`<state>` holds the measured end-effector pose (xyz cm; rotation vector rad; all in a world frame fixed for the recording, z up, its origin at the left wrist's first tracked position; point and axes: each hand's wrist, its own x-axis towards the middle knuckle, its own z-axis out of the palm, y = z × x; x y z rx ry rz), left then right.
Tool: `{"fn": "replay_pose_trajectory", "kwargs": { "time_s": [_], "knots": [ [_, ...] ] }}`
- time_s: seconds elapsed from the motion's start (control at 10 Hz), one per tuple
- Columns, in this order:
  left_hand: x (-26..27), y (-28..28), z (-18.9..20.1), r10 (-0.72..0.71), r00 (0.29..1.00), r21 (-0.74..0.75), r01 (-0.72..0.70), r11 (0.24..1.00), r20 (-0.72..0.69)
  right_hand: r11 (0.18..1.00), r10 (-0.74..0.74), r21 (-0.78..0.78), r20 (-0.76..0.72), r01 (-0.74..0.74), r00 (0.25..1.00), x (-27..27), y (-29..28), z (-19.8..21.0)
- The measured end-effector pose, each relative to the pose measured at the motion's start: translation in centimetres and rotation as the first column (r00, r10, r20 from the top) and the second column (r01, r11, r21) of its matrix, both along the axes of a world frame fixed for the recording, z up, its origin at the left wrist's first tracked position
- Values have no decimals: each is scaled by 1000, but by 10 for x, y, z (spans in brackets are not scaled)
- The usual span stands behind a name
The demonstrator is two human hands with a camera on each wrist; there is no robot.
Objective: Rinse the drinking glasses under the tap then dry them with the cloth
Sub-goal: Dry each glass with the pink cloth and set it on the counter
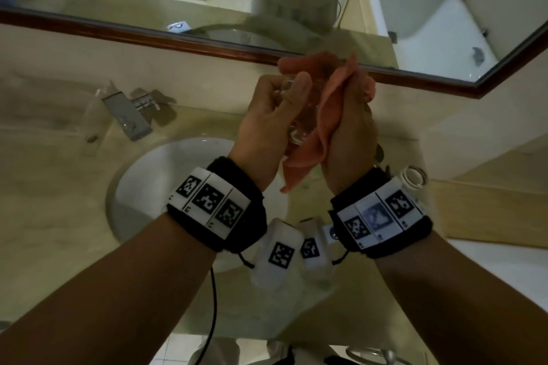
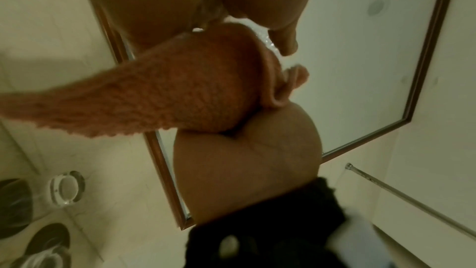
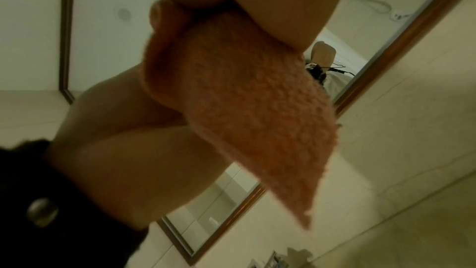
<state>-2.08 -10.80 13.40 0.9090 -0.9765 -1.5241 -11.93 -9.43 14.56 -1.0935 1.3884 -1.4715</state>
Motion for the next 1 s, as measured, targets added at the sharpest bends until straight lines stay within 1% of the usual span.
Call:
{"fn": "replay_pose_trajectory", "kwargs": {
  "time_s": [0.1,0.2,0.3,0.4,0.5,0.6,0.7,0.8,0.9,1.0],
  "knots": [
    [6,-2,2,-94,993,-33,92,995,-73,999,-25,26,104,23,994,4,-3,3],
    [12,-4,6,-127,988,-64,122,990,-84,999,25,28,294,-35,955,3,-6,9],
    [14,-2,11,-27,1000,-54,27,998,7,995,63,46,353,-84,933,6,-5,10],
    [15,0,16,70,994,-16,-69,998,86,998,-65,-1,165,66,984,12,-6,9],
    [17,2,25,37,993,-27,-34,999,112,999,-45,14,134,43,990,21,-1,28],
    [19,5,35,-36,993,-132,52,990,116,997,59,-51,157,-51,986,19,-4,34],
    [24,7,41,-34,993,-181,54,982,109,996,61,-73,148,-51,987,16,-7,36],
    [32,6,42,-90,993,-170,103,980,79,987,135,-116,247,-109,960,7,-9,32],
    [38,8,40,-74,995,-164,84,983,68,969,239,-127,271,-211,932,10,-5,44],
    [39,9,41,-53,998,-93,55,994,28,970,240,-101,263,-221,934,12,-3,45]
  ]
}}
